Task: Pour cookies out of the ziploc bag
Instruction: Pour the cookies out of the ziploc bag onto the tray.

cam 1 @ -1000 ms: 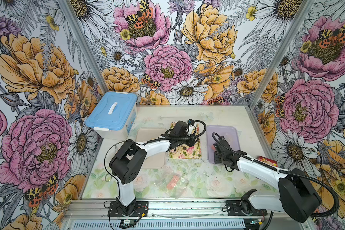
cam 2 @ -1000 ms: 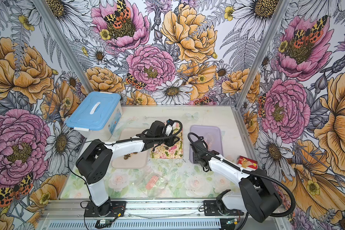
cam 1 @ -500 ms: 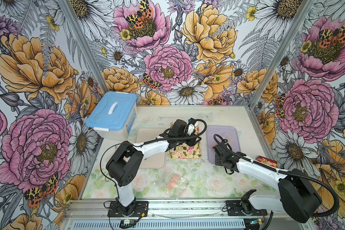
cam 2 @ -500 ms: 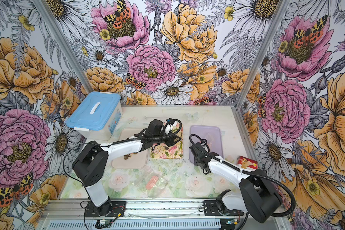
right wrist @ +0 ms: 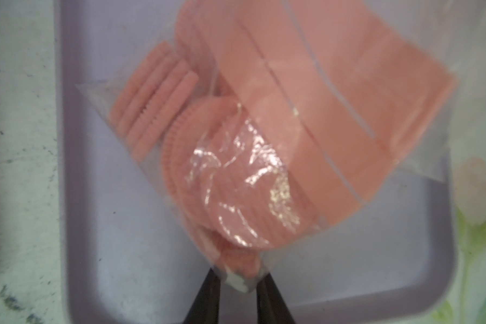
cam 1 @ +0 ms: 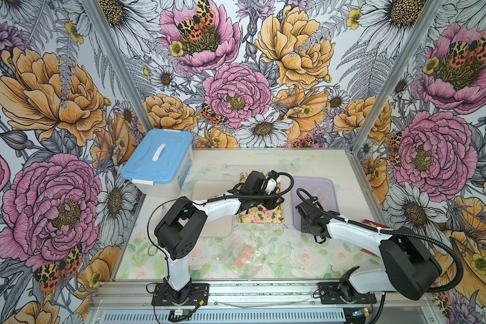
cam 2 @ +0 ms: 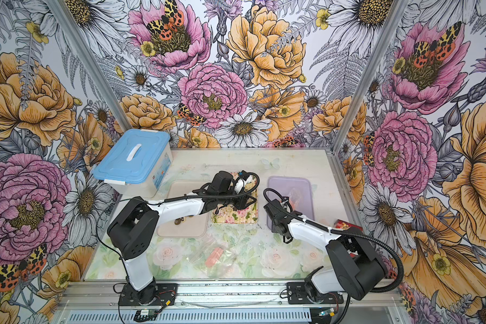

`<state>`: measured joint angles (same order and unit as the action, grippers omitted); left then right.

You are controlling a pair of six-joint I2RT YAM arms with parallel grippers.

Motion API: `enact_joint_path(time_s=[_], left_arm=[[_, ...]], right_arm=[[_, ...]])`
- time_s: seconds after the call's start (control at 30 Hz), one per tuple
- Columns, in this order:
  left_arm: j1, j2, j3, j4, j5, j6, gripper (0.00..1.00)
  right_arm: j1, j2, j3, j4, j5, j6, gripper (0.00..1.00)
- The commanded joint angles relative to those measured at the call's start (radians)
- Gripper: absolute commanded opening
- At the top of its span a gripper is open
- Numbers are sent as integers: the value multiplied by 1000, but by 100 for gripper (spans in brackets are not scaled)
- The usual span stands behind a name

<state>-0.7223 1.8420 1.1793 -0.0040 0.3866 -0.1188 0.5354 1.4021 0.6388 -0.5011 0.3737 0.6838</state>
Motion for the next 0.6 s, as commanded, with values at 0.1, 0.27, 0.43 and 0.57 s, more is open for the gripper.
enact_joint_path(time_s=[0.1,0.27,0.43,0.57], left_arm=[[-1,13,19,-1,-1,29,47],[2,10,18,-13,-7,47,47],[-9,32,14,-4,26,101,46],[-46,95,32,23,28,139,46]], right_arm=[[-11,4,16,-7,24,12,16],[-18,-17,9,-5,23,15,0],[-49,-137,18,-19,-67,-37,0],[-125,-211,28,-39,-92,-122,0]])
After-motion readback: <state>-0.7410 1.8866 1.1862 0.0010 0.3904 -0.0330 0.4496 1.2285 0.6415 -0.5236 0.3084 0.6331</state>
